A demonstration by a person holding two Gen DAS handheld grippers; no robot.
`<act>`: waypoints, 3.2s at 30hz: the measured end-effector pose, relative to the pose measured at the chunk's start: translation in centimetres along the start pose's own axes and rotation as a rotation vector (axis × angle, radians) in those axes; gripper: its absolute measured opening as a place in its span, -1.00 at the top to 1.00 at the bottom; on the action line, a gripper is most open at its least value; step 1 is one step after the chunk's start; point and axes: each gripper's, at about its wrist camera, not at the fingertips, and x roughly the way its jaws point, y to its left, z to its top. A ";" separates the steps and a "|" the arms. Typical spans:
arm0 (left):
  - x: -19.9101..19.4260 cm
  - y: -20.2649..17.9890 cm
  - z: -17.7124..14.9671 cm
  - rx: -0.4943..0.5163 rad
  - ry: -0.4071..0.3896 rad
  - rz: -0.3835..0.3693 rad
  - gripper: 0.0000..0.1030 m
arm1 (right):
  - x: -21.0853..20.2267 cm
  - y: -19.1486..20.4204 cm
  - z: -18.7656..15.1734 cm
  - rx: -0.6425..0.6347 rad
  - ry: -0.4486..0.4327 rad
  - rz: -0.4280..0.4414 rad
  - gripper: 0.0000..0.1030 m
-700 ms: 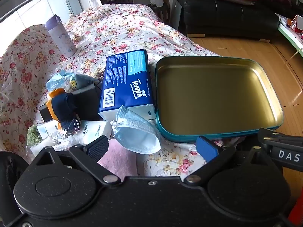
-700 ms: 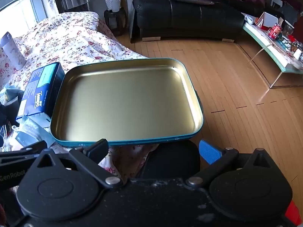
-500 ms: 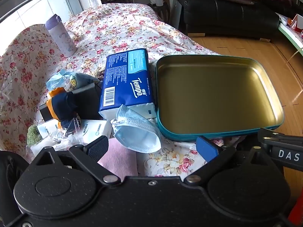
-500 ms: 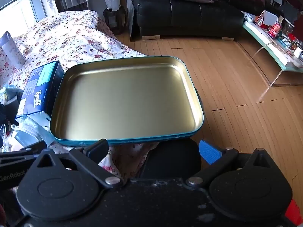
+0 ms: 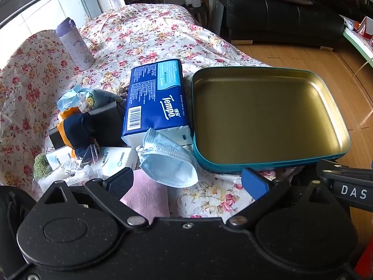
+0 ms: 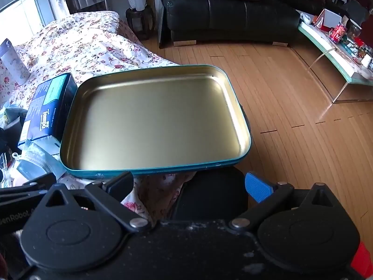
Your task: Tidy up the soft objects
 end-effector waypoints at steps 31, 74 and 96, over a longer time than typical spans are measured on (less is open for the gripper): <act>0.1 -0.1 0.0 0.001 0.011 0.002 -0.88 | 0.5 0.3 0.0 0.003 0.029 0.005 -0.99; 0.5 0.5 -0.2 -0.017 0.020 -0.005 -0.88 | 0.7 0.9 0.1 -0.027 0.052 -0.010 -0.99; -0.3 8.0 0.6 -0.176 -0.076 0.017 -0.86 | -0.4 4.2 0.4 -0.110 0.052 0.075 -0.97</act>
